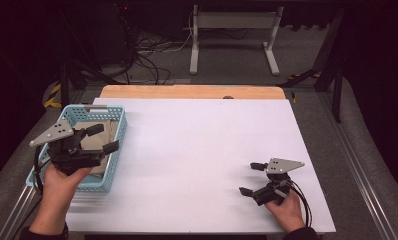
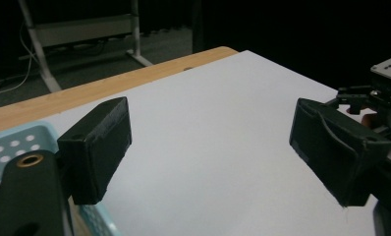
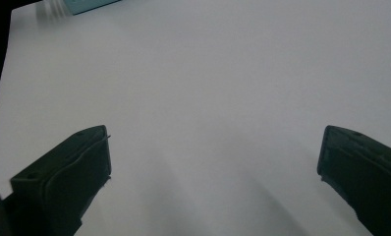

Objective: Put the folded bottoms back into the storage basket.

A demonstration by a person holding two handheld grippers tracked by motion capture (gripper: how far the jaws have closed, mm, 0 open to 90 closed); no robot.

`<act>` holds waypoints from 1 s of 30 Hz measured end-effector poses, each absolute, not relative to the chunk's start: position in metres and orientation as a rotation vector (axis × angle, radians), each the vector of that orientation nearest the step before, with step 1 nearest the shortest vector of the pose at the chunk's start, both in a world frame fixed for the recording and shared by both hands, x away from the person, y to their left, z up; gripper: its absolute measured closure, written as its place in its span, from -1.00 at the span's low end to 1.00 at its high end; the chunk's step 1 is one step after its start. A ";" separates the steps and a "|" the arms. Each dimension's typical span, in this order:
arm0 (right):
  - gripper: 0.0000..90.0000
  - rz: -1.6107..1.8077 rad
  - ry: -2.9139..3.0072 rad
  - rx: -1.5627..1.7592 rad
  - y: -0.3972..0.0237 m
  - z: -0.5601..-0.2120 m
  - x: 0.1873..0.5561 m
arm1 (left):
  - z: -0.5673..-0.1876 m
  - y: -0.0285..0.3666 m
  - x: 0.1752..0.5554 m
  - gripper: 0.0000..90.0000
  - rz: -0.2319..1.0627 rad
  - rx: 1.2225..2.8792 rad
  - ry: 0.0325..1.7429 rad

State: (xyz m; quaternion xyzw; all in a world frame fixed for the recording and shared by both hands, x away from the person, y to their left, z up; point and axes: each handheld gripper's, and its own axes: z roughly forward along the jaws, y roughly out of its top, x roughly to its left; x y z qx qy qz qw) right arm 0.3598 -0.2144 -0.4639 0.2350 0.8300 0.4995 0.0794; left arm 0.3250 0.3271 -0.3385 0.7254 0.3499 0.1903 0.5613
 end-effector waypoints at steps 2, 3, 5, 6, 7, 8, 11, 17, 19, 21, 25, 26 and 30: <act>-0.99 1.493 2.483 0.698 -0.215 -0.464 0.360 | -0.343 0.321 0.323 -0.63 0.433 1.691 0.801; -0.99 1.495 2.482 0.697 -0.215 -0.464 0.360 | -0.344 0.319 0.323 -0.64 0.429 1.688 0.796; -0.99 1.500 2.480 0.695 -0.216 -0.463 0.360 | -0.350 0.312 0.322 -0.64 0.412 1.682 0.777; -0.99 1.510 2.475 0.698 -0.216 -0.463 0.359 | -0.353 0.309 0.322 -0.65 0.405 1.687 0.767; -0.99 1.510 2.471 0.695 -0.216 -0.463 0.359 | -0.354 0.307 0.322 -0.65 0.403 1.692 0.764; -1.00 1.513 2.469 0.694 -0.217 -0.463 0.359 | -0.357 0.303 0.322 -0.66 0.396 1.691 0.753; -0.99 1.516 2.466 0.691 -0.217 -0.463 0.359 | -0.367 0.292 0.323 -0.68 0.359 1.689 0.727; -0.99 1.520 2.462 0.686 -0.217 -0.462 0.359 | -0.382 0.273 0.325 -0.75 0.318 1.699 0.695; -0.99 1.520 2.462 0.684 -0.217 -0.462 0.358 | -0.387 0.268 0.325 -0.76 0.299 1.697 0.684; -1.00 1.523 2.462 0.682 -0.217 -0.462 0.358 | -0.391 0.265 0.325 -0.78 0.273 1.695 0.679; -0.99 1.529 2.459 0.680 -0.218 -0.462 0.358 | -0.401 0.258 0.326 -0.80 0.263 1.718 0.662; -0.99 1.531 2.458 0.679 -0.218 -0.462 0.358 | -0.403 0.256 0.327 -0.80 0.255 1.725 0.662; -1.00 1.538 2.453 0.674 -0.218 -0.462 0.357 | -0.412 0.250 0.329 -0.84 0.244 1.748 0.643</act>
